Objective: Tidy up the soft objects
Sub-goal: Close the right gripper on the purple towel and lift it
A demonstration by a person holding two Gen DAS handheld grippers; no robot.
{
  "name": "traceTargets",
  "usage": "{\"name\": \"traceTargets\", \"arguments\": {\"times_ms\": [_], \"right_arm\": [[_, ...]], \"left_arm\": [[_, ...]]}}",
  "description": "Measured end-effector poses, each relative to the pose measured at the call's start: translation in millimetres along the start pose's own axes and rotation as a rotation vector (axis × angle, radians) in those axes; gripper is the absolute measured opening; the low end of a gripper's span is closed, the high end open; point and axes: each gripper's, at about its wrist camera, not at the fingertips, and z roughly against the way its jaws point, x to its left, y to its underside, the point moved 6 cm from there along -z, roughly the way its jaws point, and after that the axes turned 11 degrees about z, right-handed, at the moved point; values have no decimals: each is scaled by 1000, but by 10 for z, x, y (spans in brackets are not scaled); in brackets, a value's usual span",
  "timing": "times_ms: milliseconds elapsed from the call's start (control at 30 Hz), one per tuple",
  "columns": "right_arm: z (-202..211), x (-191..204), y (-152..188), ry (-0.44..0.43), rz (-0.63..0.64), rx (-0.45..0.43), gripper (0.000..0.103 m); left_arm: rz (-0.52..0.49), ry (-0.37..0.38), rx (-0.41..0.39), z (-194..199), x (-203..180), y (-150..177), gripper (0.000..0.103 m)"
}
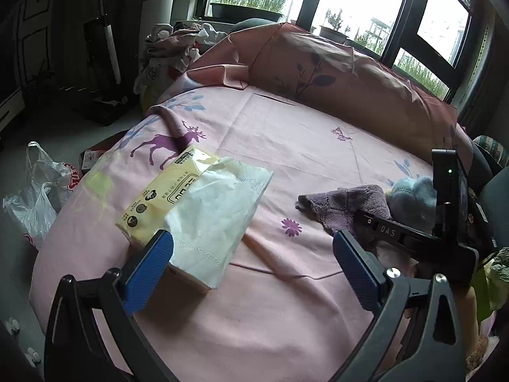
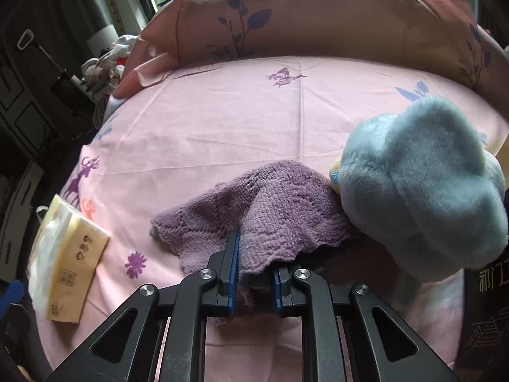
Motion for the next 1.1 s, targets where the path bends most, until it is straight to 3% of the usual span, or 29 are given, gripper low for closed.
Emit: {"name": "traceTargets", "arguments": {"times_ms": [200, 433, 633, 767, 933, 1033, 1100], "right_arm": [[581, 249, 63, -317, -59, -67, 18], [822, 475, 382, -515, -119, -22, 18], [780, 410, 431, -569, -173, -20, 18], [912, 426, 371, -641, -176, -56, 18], [1128, 395, 333, -625, -145, -115, 18], [1292, 301, 295, -637, -152, -162, 18], [1436, 214, 286, -638, -156, -198, 18]], "left_arm": [[-5, 75, 93, -55, -90, 90, 100], [-13, 145, 174, -67, -198, 219, 100], [-19, 202, 235, -92, -246, 307, 99], [-37, 263, 215, -1, -386, 311, 93], [11, 395, 223, 119, -567, 289, 66], [18, 474, 197, 249, -739, 257, 56], [-1, 513, 162, 350, -879, 240, 54]]}}
